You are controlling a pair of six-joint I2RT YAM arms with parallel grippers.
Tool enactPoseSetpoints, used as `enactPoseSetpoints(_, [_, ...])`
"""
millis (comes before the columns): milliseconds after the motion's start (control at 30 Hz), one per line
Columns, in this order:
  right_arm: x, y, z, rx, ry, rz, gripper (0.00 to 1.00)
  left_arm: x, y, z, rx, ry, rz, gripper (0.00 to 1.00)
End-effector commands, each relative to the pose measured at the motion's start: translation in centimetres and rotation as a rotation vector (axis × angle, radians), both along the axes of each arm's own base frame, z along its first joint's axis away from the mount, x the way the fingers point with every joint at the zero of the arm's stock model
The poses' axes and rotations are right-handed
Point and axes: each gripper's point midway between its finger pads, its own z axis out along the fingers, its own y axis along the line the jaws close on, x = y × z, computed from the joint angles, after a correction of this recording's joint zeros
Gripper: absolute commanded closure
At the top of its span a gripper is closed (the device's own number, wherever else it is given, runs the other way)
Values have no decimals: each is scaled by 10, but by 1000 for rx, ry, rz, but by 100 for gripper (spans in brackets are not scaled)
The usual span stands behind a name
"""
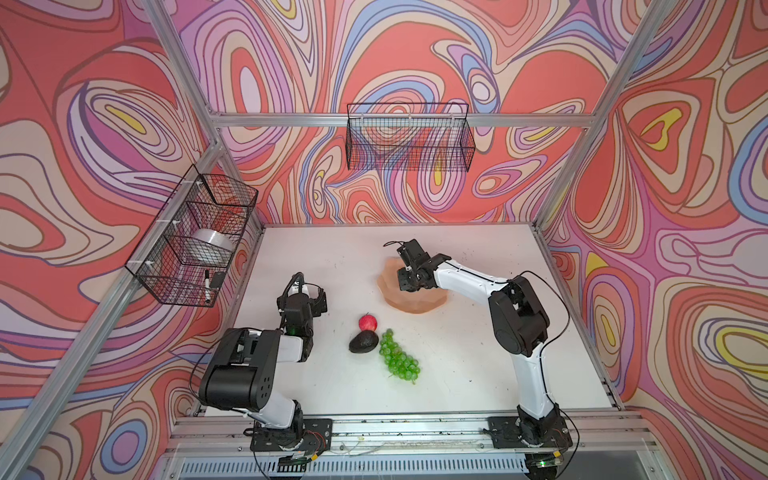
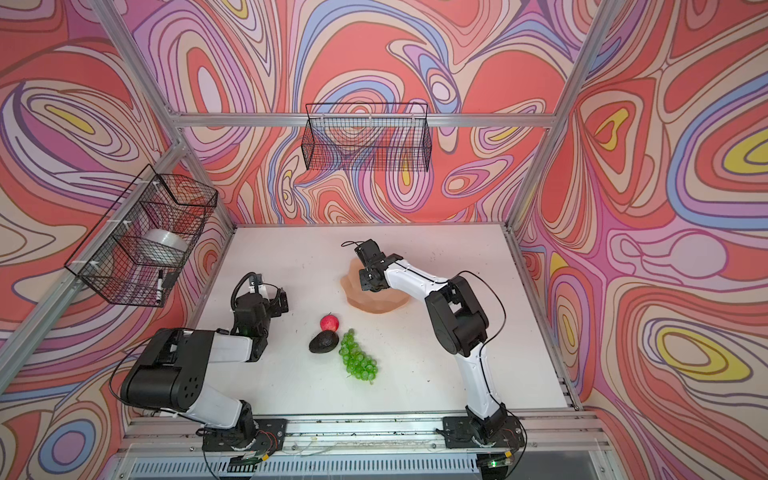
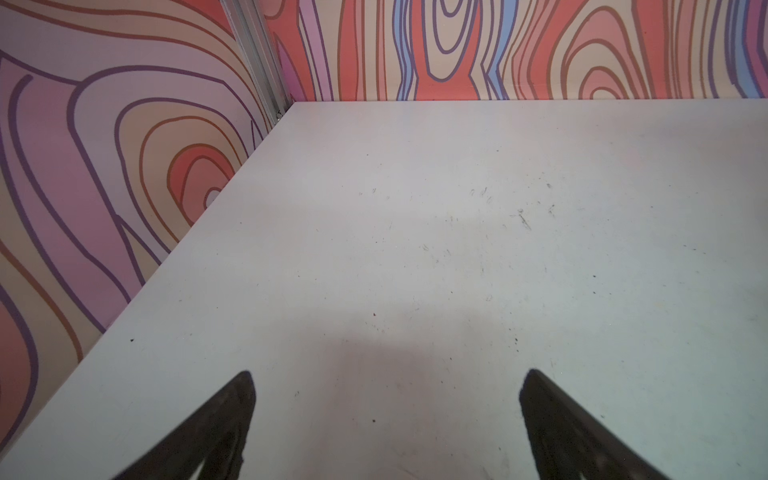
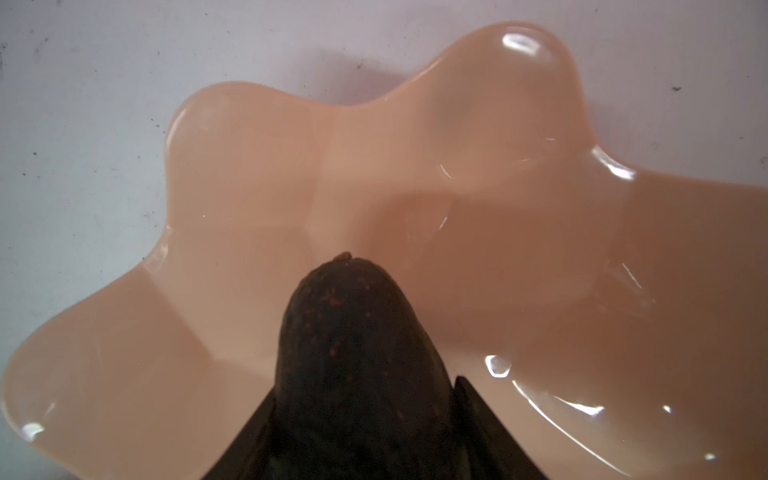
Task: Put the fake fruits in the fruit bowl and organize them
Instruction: 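Carry the avocado with the right gripper into the peach bowl and release, then move the right gripper to the second avocado and grasp it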
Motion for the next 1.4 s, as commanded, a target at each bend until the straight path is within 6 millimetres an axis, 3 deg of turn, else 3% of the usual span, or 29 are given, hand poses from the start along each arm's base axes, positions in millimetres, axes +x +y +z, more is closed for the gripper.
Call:
enactPoseSetpoints(0, [5,3,-9,22,-8,-7,56,4,2,6,-4,-18,6,0])
enactPoseSetpoints(333, [7,-2,-31,10,16,-25,54,4,2,6,-4,-19,7,0])
enactPoseSetpoints(533, [6,-4,-32,11,25,-29,39,4,1,6,-4,-20,6,0])
enactPoseSetpoints(700, [7,-2,-11,26,-2,-12,24,4,2,6,-4,-19,7,0])
enactPoseSetpoints(900, [8,-13,45,12,-106,-9,19,4,2,6,-5,-20,7,0])
enactPoseSetpoints(1000, [-9,-9,77,29,-159,41,20,4,2,6,-5,-19,6,0])
enactPoseSetpoints(1100, [-45,20,98,25,-224,212,21,4,2,6,-4,-21,6,0])
enactPoseSetpoints(1200, [-97,61,96,32,-231,465,21,4,2,6,-5,-20,7,0])
enactPoseSetpoints(1233, [-114,71,102,45,-249,535,21,4,2,7,-4,-21,7,0])
enactPoseSetpoints(1367, [-166,99,83,95,-217,746,22,4,2,6,-4,-21,7,0])
